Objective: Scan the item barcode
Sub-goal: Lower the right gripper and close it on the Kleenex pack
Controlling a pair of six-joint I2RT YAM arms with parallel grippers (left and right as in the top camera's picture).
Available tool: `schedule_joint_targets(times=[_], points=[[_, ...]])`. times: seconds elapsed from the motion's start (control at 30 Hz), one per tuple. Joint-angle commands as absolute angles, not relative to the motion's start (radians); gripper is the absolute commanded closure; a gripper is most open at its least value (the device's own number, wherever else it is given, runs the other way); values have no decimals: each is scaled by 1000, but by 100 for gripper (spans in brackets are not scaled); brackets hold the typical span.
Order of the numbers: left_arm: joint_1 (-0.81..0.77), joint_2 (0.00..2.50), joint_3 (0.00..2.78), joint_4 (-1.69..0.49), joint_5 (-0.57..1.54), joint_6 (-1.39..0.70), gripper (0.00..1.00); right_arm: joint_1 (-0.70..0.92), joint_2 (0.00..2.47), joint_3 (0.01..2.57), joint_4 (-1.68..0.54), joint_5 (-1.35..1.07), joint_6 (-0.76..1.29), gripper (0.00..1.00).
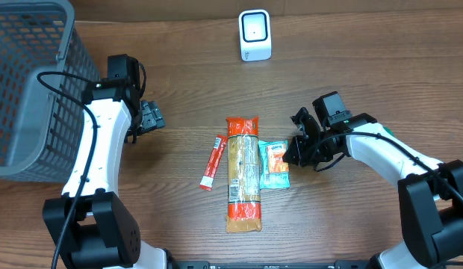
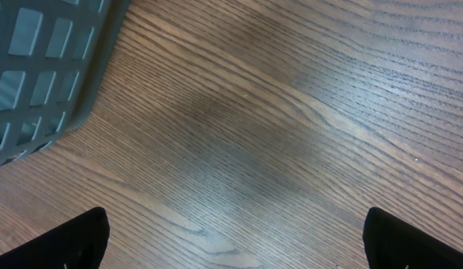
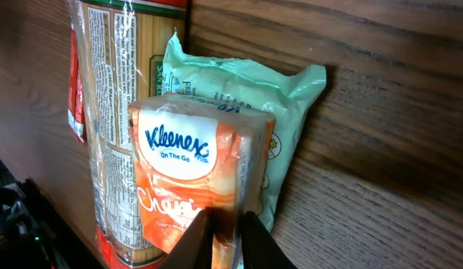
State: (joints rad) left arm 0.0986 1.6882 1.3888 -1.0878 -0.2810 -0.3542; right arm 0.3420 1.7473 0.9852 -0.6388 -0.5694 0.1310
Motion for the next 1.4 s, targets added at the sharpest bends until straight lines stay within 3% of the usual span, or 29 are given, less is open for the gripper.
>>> schedule_joint_targets(times=[0.0,0.03,0.57,0.9,1.0,1.1,1.3,1.37], points=[[98,1667,1407,-1088,-287,-329,0,347,1745,972,-632,-558,126,92],[98,1667,1407,-1088,-287,-329,0,347,1745,972,-632,-554,126,96],[98,1667,1407,-1088,-287,-329,0,347,1745,972,-625,-536,126,96],[98,1667,1407,-1088,-287,-329,0,347,1745,972,-625,-536,126,75],[98,1667,1407,-1088,-287,-329,0,347,1745,972,-625,-537,126,75],[98,1667,1407,-1088,-287,-329,0,347,1745,972,-625,-537,126,90],[98,1667,1407,-1088,-287,-329,0,347,1745,972,-625,-544,127,91],[98,1667,1407,-1088,-287,-329,1,347,1745,972,-624,-567,127,82]])
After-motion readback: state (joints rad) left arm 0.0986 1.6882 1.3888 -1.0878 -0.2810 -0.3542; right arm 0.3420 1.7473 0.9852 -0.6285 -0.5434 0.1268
